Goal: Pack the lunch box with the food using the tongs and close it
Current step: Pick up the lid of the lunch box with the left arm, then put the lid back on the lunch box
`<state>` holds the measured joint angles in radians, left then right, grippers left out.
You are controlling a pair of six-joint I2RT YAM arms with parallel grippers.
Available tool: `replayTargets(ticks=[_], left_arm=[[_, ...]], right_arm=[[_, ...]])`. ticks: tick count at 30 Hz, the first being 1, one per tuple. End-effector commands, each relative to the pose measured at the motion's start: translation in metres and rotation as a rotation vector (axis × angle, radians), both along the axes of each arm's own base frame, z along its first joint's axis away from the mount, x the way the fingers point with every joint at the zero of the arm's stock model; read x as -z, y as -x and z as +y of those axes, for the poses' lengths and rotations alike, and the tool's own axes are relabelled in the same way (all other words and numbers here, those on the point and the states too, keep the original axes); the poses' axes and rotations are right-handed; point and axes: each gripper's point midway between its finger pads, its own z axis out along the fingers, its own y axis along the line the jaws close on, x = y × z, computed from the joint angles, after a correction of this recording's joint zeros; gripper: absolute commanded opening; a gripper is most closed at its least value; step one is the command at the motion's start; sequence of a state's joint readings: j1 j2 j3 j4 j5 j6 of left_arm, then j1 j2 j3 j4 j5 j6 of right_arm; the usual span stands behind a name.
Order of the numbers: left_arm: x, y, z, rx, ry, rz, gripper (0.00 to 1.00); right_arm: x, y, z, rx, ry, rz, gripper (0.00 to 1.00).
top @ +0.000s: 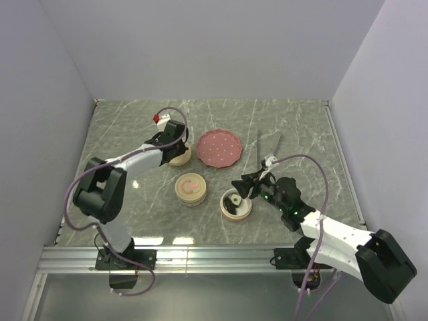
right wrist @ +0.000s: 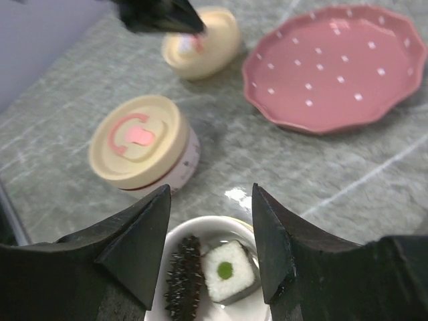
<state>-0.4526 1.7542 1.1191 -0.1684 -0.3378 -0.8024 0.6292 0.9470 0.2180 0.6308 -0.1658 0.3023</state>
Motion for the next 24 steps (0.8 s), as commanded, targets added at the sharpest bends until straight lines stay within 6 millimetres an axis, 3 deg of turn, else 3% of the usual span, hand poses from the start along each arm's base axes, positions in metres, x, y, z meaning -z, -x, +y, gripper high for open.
replayTargets(ticks=[1, 2, 8, 12, 16, 24], left_arm=[[-0.067, -0.008, -0.007, 0.062, 0.018, -0.195, 0.0], [-0.084, -0.006, -0.008, 0.075, 0.034, -0.235, 0.0], [-0.142, 0.008, -0.026, 0.173, 0.078, -0.354, 0.0], [-0.166, 0.033, -0.059, 0.274, 0.063, -0.402, 0.0], [-0.158, 0.08, -0.111, 0.434, 0.08, -0.394, 0.0], [-0.113, 0.151, -0.165, 0.552, 0.094, -0.258, 0.0]], right_arm=[[-0.02, -0.024, -0.003, 0.082, -0.017, -0.018, 0.6], [-0.015, -0.029, -0.004, 0.099, -0.006, -0.002, 0.61], [-0.02, -0.058, -0.024, 0.224, 0.002, 0.021, 0.63], [-0.024, -0.075, -0.059, 0.341, -0.019, 0.033, 0.65], [-0.019, -0.08, -0.091, 0.437, -0.051, 0.064, 0.71], [-0.014, -0.07, -0.154, 0.716, -0.151, 0.072, 0.74]])
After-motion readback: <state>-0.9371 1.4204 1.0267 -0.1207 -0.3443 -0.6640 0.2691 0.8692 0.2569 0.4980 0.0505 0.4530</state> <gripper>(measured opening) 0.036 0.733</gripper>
